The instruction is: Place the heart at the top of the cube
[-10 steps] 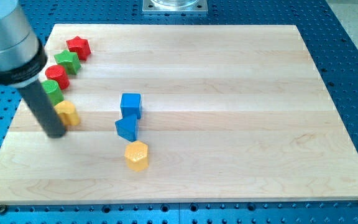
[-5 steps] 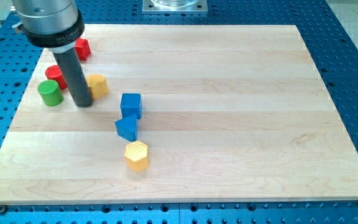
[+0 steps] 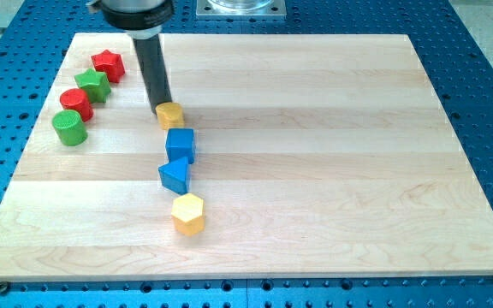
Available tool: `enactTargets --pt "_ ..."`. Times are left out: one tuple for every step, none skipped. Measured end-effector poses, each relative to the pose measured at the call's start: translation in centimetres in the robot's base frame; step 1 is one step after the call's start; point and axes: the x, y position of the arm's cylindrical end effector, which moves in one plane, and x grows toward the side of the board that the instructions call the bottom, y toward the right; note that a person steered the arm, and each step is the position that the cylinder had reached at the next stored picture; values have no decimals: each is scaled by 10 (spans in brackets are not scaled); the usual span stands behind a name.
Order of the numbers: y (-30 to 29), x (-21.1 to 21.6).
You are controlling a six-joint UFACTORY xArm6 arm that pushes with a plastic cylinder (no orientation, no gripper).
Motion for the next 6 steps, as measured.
enactTargets --pt "3 -8" --pt "-4 -23" --pt "-9 -6" --pt "-9 30" --pt "-10 30" --pt "-10 30"
